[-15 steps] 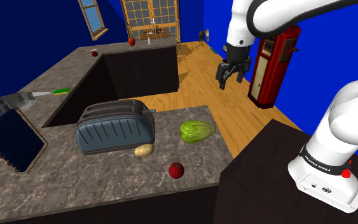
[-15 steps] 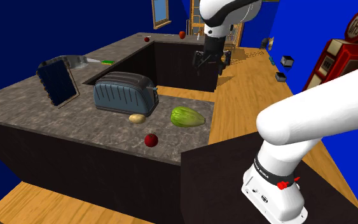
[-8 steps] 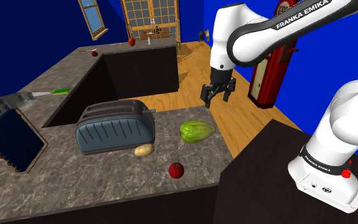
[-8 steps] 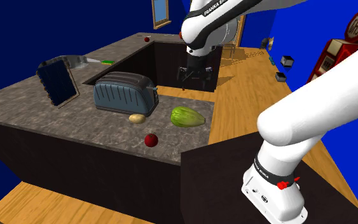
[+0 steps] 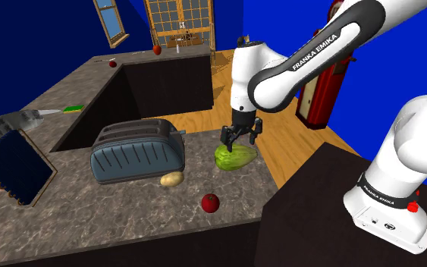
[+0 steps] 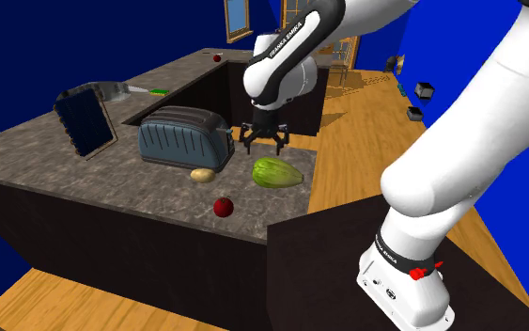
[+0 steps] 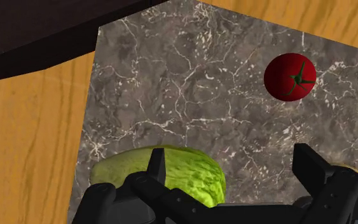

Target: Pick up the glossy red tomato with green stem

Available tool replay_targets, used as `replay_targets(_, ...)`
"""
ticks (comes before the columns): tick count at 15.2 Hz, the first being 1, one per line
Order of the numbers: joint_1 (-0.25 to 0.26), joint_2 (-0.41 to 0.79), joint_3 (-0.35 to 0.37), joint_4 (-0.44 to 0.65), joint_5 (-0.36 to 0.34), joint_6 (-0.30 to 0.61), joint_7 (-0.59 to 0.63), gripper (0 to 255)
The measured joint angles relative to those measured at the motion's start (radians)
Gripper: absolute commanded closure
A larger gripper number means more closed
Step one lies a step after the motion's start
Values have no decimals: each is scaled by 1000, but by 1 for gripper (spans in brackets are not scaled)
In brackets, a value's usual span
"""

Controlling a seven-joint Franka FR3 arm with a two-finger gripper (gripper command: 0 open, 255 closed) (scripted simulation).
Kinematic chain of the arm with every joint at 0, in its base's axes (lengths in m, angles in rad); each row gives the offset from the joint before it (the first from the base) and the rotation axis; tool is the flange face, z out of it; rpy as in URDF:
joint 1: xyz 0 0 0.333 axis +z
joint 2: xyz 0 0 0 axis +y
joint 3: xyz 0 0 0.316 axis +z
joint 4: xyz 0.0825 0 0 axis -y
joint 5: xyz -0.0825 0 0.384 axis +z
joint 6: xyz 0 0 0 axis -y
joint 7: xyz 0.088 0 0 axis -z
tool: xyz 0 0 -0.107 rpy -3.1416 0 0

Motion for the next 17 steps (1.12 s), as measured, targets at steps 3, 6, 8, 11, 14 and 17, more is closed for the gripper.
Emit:
replay_targets(3,12,120,35,40,-14,75,71,0)
replay_targets(6,25,253,53,93,-53,150,143,0)
replay_targets(8,40,329,57,130,-78,185,190,0)
replay_targets(11,76,453,49,204,-122,231,263,0)
replay_targets(14,119,560,35,272,-150,268,322,0)
replay_targets(17,142,619,21,307,-169,291,346,0)
